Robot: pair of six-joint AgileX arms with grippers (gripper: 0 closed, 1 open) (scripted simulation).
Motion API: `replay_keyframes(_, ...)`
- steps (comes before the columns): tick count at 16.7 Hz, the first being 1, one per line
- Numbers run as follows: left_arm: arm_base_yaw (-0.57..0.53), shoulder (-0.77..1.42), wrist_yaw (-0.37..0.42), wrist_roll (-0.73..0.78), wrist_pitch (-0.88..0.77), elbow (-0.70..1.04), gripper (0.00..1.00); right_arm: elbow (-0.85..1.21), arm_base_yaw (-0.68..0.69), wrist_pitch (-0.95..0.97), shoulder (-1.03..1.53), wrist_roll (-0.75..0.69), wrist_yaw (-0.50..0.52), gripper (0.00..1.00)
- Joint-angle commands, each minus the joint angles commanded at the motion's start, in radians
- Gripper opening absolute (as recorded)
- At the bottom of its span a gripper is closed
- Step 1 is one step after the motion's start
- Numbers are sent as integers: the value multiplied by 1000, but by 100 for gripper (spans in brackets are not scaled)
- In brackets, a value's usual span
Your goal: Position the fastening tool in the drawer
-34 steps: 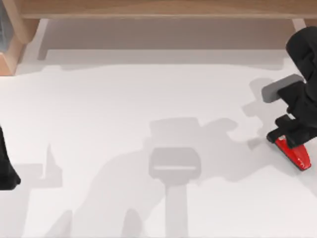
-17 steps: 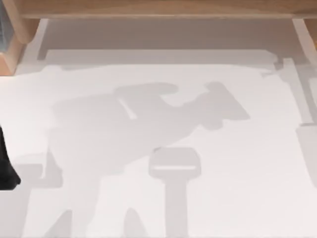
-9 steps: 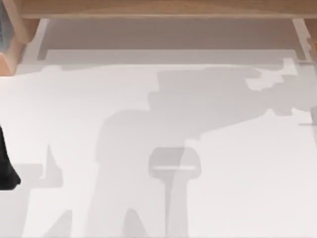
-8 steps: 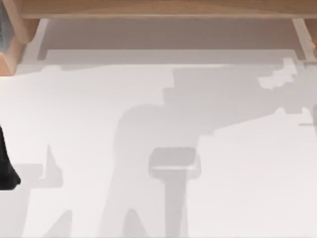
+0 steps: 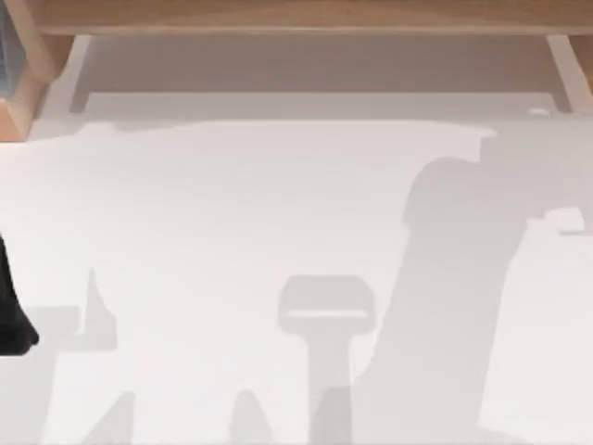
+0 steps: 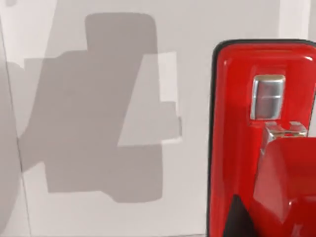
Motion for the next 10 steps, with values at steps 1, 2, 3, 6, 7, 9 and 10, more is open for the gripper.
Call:
replay_keyframes(1, 0, 0, 0, 0, 0, 0, 100, 16, -6, -11, 26, -10, -8, 0)
replay_keyframes(2, 0, 0, 0, 0, 0, 0, 100, 29, -11, -23, 49, -18, -15, 0)
replay_keyframes(3, 0, 0, 0, 0, 0, 0, 100, 39, -15, -34, 70, -26, -21, 0)
replay_keyframes(6, 0, 0, 0, 0, 0, 0, 100, 55, -20, -63, 111, -41, -35, 0)
replay_keyframes(7, 0, 0, 0, 0, 0, 0, 100, 56, -21, -69, 117, -43, -37, 0)
replay_keyframes(9, 0, 0, 0, 0, 0, 0, 100, 56, -21, -69, 117, -43, -37, 0)
replay_keyframes(10, 0, 0, 0, 0, 0, 0, 100, 56, -21, -69, 117, -43, -37, 0)
